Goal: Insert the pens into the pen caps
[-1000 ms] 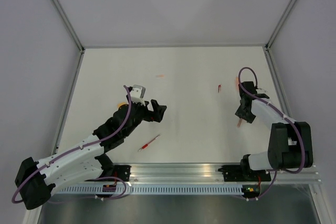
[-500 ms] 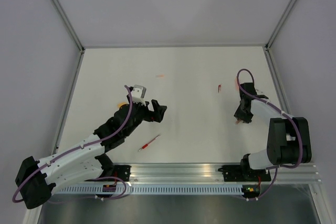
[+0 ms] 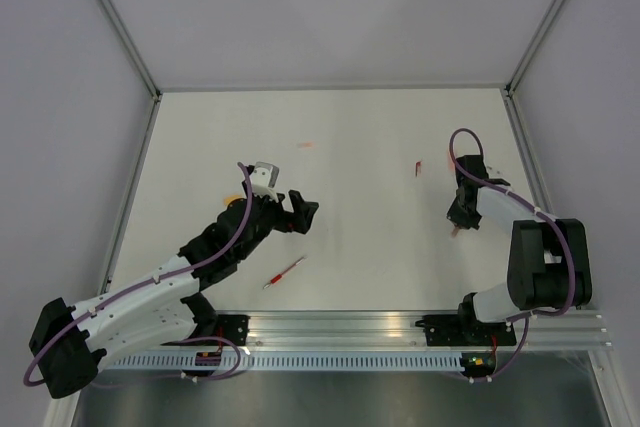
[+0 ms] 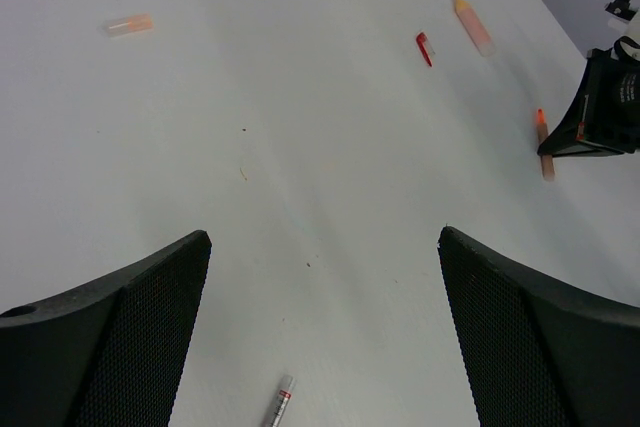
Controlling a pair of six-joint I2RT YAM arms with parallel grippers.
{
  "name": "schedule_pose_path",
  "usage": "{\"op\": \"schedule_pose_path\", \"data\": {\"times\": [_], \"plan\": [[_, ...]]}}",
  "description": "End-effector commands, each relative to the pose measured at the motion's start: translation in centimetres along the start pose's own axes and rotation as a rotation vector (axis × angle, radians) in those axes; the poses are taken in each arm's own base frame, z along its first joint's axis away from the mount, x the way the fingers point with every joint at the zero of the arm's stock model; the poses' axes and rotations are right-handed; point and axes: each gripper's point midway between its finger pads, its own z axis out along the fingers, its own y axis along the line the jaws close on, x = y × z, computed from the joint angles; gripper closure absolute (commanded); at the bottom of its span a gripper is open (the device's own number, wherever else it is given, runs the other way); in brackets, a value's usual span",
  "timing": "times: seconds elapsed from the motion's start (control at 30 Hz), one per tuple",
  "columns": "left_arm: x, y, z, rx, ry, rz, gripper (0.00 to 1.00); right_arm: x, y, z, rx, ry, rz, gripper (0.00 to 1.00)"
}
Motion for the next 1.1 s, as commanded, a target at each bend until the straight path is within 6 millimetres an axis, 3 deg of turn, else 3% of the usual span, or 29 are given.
{"op": "schedule_pose_path", "data": {"times": [0.0, 0.13, 0.27, 0.37, 0.43, 0.5, 0.53, 0.57, 0.6, 0.63, 0.67, 0.73, 0.77, 1.07], "plan": [[-1.6, -1.1, 0.0, 0.043, -0.038, 0.02, 0.01, 0.9, 0.1, 0.3, -0.023, 0.034, -0.03, 1.0], [-1.3, -1.7, 0.2, 0.076, -0.024, 0.025, 0.01, 0.4, 1.3, -0.7, -0.103, 0.017, -0.044, 1.0], [-0.8, -2.7, 0.5, 0.124, -0.001, 0.017, 0.01, -1.6, 2.7, -3.8, -0.206, -0.075, -0.035, 1.0], [-0.2, -4.2, 0.7, 0.2, 0.035, 0.013, 0.01, -3.4, 4.6, -8.0, -0.32, -0.193, -0.045, 1.0], [-0.1, -5.4, 0.8, 0.268, 0.041, 0.017, 0.03, -4.8, 6.5, -11.8, -0.473, -0.306, -0.039, 1.0], [0.5, -7.1, 0.5, 0.361, 0.073, 0.012, 0.04, -5.2, 9.4, -17.0, -0.732, -0.419, -0.036, 1.0], [0.8, -7.8, 0.6, 0.401, 0.084, 0.011, 0.05, -3.9, 10.3, -17.9, -0.815, -0.427, -0.05, 1.0], [1.0, -9.2, 0.0, 0.486, 0.108, 0.005, 0.06, -4.9, 11.2, -22.0, -0.968, -0.536, -0.005, 1.0], [1.2, -10.5, -0.5, 0.567, 0.123, 0.004, 0.08, -3.1, 12.0, -22.8, -1.061, -0.522, -0.026, 1.0], [1.6, -10.5, -0.4, 0.564, 0.135, -0.004, 0.09, -2.7, 12.4, -24.2, -1.133, -0.542, -0.021, 1.0], [1.6, -11.5, -1.0, 0.63, 0.141, -0.012, 0.09, -3.1, 12.5, -27.5, -1.255, -0.635, -0.011, 1.0], [1.5, -12.2, -1.4, 0.673, 0.146, -0.019, 0.11, -1.1, 13.1, -29.2, -1.381, -0.614, -0.036, 1.0], [1.5, -12.6, -1.7, 0.703, 0.148, -0.025, 0.11, -1.0, 12.9, -30.7, -1.437, -0.648, -0.039, 1.0], [1.2, -14.1, -3.4, 0.832, 0.13, -0.048, 0.15, 3.3, 13.3, -34.1, -1.707, -0.577, -0.016, 1.0]]}}
